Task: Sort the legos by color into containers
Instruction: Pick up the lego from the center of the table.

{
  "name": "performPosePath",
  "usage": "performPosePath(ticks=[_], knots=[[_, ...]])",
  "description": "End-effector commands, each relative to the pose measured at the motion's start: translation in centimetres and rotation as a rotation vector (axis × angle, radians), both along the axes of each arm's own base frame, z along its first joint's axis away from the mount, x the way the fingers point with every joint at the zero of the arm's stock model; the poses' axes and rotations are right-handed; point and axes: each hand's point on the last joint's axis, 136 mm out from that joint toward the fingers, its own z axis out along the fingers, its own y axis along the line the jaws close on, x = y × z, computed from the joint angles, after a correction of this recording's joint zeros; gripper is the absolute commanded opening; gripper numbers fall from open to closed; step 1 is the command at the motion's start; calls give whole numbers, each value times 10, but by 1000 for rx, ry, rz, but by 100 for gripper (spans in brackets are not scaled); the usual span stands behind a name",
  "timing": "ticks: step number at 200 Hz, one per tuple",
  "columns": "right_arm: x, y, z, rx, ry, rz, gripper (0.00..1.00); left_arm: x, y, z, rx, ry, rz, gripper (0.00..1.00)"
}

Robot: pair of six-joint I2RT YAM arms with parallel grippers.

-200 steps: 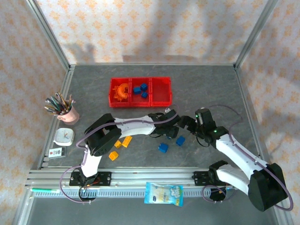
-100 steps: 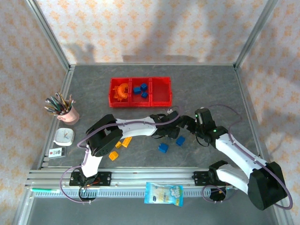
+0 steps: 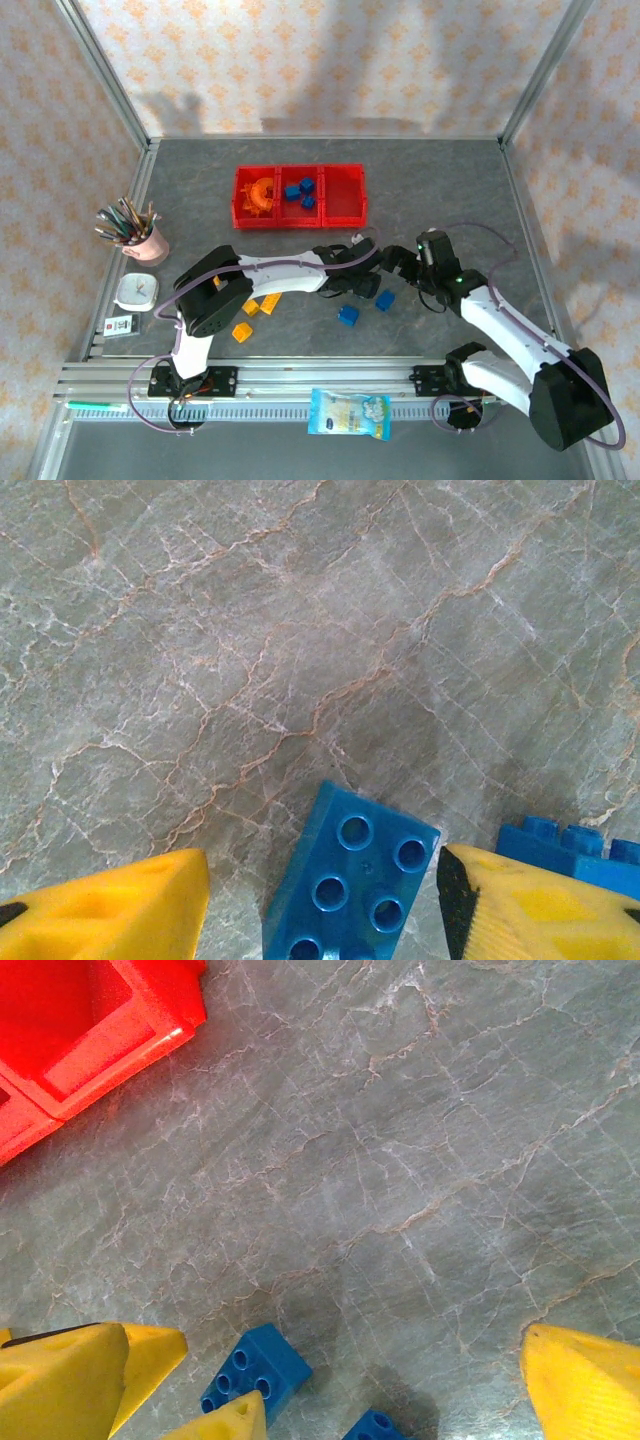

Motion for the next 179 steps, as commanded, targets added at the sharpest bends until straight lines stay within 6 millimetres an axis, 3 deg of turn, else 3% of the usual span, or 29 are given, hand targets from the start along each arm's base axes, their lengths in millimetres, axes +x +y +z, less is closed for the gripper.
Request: performPosePath(ticks=[1, 64, 127, 157, 179], knots=[[1, -5, 2, -13, -17, -15, 100, -4, 2, 3, -7, 0, 7, 65], [1, -7, 0, -21, -16, -18, 100, -11, -6, -21, -5, 43, -47, 65], [1, -7, -1, -23, -19, -17, 100, -4, 10, -35, 59, 34, 3, 42], [2, -6, 1, -22, -22, -11, 100, -2, 14, -26, 25, 26, 20, 30], [4, -2, 7, -14, -41, 16, 100, 3, 23, -13, 16, 7, 50, 27]])
